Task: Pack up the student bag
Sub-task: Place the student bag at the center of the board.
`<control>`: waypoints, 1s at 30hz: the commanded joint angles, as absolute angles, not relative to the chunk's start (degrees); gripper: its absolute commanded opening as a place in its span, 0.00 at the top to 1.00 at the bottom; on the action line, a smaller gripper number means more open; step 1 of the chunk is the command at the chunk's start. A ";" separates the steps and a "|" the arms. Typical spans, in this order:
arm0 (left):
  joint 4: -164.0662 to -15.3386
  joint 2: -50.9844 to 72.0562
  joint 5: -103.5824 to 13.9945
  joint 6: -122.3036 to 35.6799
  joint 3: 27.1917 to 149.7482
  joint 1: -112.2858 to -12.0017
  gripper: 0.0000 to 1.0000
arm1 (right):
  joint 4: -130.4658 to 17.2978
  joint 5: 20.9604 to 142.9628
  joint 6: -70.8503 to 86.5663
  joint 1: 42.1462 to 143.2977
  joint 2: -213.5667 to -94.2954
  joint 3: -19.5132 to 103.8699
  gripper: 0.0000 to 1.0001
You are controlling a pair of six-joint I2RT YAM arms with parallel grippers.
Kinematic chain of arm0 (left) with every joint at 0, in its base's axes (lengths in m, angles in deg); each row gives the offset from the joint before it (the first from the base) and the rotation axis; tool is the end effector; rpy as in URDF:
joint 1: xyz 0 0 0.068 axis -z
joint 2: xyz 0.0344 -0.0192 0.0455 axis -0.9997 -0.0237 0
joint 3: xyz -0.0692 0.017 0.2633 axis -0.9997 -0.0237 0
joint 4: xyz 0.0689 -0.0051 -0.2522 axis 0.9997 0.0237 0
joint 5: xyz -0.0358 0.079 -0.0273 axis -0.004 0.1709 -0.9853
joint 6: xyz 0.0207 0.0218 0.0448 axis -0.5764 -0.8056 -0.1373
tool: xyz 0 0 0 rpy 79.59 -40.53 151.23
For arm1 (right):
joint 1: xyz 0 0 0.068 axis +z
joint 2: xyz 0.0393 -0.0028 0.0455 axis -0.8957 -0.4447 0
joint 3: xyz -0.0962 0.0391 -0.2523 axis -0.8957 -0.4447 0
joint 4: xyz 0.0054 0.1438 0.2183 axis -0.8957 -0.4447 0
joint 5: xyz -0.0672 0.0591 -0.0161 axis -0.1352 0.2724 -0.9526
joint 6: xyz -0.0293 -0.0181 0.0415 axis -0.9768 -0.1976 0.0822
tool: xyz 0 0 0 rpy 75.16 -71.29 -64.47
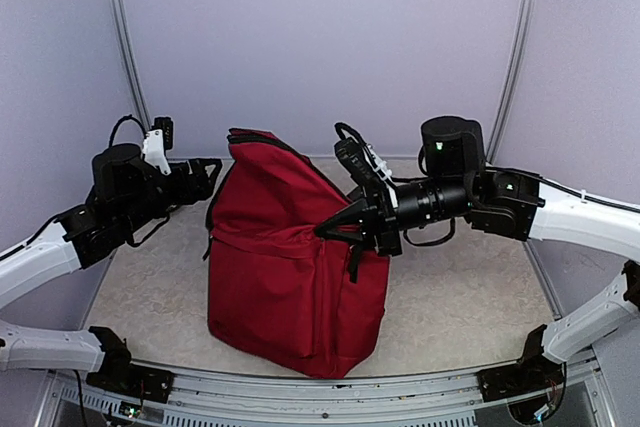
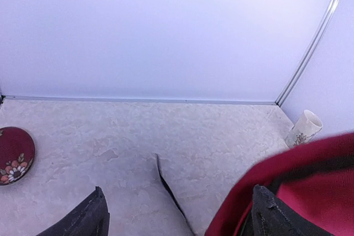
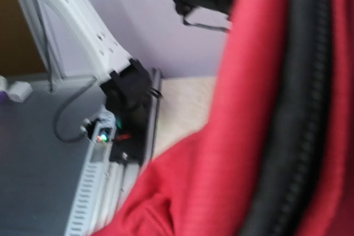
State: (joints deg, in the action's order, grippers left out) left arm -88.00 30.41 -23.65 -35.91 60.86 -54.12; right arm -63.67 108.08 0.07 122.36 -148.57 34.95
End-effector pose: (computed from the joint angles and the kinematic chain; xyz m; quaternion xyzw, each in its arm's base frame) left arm 0.1936 -0.1236 0.3236 0.0323 0.7671 -0.2088 0.6058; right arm 0.1415 0.2715 0.3709 -0.5313 0.5703 0.4831 0.3987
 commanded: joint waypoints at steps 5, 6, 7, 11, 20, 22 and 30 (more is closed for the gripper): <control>-85.78 30.69 -22.64 -36.35 62.87 -55.53 0.12 | -43.77 96.17 19.14 110.98 -147.31 32.98 1.00; -85.65 30.60 -22.69 -36.27 62.79 -55.67 0.12 | -45.62 91.84 20.85 109.62 -148.15 31.86 1.00; -85.52 30.45 -22.77 -36.21 62.75 -55.73 0.12 | -46.79 88.97 22.37 108.17 -148.97 30.34 1.00; -84.98 30.14 -23.08 -36.16 62.74 -55.82 0.11 | -46.22 88.31 29.70 101.34 -151.74 22.81 0.62; -83.97 29.66 -24.90 -36.26 63.52 -55.85 0.08 | -57.49 73.47 24.11 94.88 -152.43 20.78 0.26; -83.32 29.33 -25.69 -36.32 63.90 -55.81 0.07 | -59.31 71.88 22.12 94.88 -151.38 21.40 0.25; -77.54 26.69 -31.31 -38.90 68.78 -56.41 0.01 | -63.83 69.69 16.45 94.15 -145.44 21.94 0.21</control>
State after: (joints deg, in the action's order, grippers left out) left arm -81.31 27.62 -27.56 -36.48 64.90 -55.65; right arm -60.41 72.91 20.24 94.91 -149.32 20.78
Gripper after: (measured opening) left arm 0.975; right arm 0.780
